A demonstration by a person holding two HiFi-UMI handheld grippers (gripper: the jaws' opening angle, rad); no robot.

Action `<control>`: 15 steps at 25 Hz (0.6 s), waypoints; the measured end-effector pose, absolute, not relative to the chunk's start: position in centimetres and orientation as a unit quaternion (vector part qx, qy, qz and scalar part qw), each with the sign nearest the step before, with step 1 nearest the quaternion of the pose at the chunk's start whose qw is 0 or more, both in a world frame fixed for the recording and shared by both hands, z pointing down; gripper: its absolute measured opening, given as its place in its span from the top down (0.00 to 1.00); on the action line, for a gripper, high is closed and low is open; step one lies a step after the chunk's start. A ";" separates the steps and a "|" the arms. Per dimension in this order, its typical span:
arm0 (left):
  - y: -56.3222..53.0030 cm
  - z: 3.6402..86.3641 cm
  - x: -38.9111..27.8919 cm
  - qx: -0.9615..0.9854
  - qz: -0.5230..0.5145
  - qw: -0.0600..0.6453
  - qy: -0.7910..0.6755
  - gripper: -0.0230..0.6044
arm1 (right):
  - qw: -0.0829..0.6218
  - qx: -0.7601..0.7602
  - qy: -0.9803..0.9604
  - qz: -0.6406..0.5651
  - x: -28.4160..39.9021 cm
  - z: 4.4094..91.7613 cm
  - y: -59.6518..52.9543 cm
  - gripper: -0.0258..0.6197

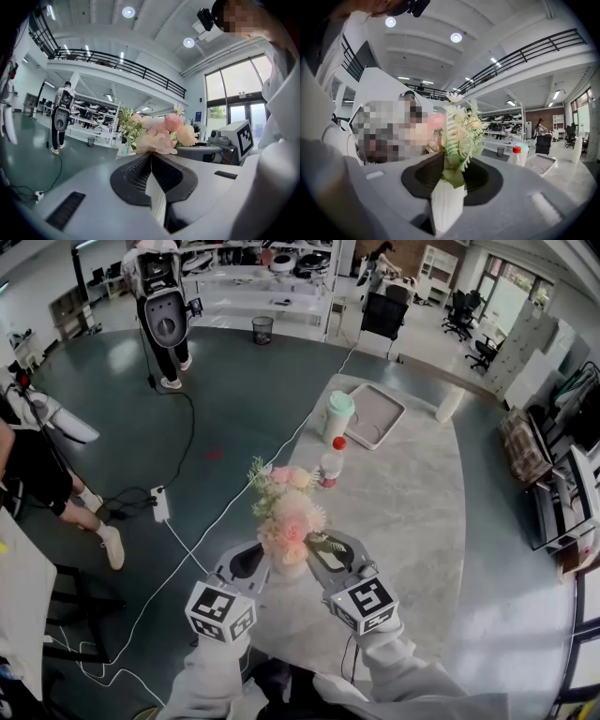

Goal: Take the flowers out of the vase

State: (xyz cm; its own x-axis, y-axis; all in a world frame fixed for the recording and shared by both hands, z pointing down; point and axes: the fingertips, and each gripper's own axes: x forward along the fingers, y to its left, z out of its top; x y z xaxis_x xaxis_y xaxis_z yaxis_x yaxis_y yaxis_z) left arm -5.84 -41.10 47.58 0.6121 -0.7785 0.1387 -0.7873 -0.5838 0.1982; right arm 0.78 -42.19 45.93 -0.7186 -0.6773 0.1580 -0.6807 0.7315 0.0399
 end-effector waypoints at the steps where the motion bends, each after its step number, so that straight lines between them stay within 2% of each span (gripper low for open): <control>1: -41.0 47.5 -5.8 0.890 0.018 0.120 -0.440 0.96 | 0.081 0.368 -0.926 0.011 0.8 45.8 -42.1 0.79; 10: -40.7 47.6 -6.1 0.890 0.018 0.119 -0.439 0.96 | 0.076 0.386 -0.919 0.001 0.8 45.8 -42.0 0.91; 15: -40.3 47.5 -6.2 0.891 0.018 0.118 -0.439 0.96 | 0.067 0.387 -0.920 -0.005 0.7 45.3 -41.6 0.92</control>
